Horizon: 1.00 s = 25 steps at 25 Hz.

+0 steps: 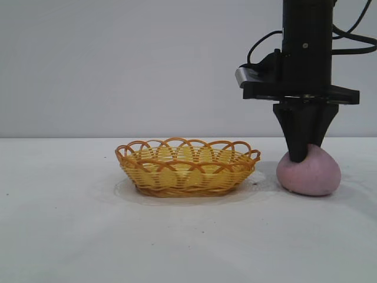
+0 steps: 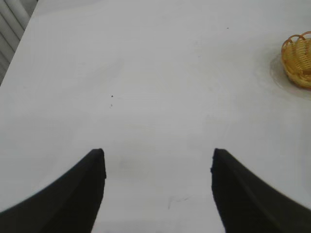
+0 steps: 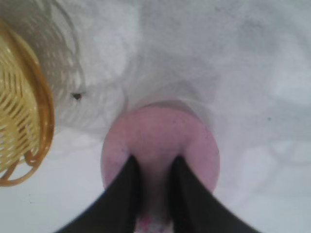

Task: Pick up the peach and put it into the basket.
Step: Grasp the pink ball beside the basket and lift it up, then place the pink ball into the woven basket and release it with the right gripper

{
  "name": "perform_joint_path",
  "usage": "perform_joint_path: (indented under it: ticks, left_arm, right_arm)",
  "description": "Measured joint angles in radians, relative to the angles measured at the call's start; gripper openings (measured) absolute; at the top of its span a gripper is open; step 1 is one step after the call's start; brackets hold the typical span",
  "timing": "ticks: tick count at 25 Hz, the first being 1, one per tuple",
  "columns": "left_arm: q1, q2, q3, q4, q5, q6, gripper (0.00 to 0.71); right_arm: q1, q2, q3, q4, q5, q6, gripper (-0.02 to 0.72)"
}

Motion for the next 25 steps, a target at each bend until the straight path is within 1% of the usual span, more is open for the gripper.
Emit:
perform_joint_path:
  ticks: [1,7,10,16,20,25]
  left_arm:
    - [0.000,0.000,0.000,0.000,0.000,0.000,0.414]
    - [0.000,0.000,0.000,0.000,0.000,0.000,0.414]
    - [0.000,0.000,0.000,0.000,0.000,0.000,0.414]
    - [0.000,0.000,0.000,0.000,0.000,0.000,0.414]
    - [0.000,0.000,0.000,0.000,0.000,0.000,0.414]
    - [0.000,0.000,0.000,0.000,0.000,0.000,0.414]
  right_arm:
    - [0.000,-0.002,-0.005,-0.011,0.000,0.000,0.000]
    - [0.001,-0.075,-0.085,-0.025,0.004,-0.001,0.000]
    - [0.017,-0.120,-0.131,-0.003,0.006,-0.001,0.000]
    - [0.133,-0.130,-0.152,0.032,0.015,-0.002,0.000]
    - [0.208,-0.101,-0.152,0.037,0.012,-0.002,0.000]
    - [0.239,-0.054,-0.152,0.045,-0.050,-0.005,0.000]
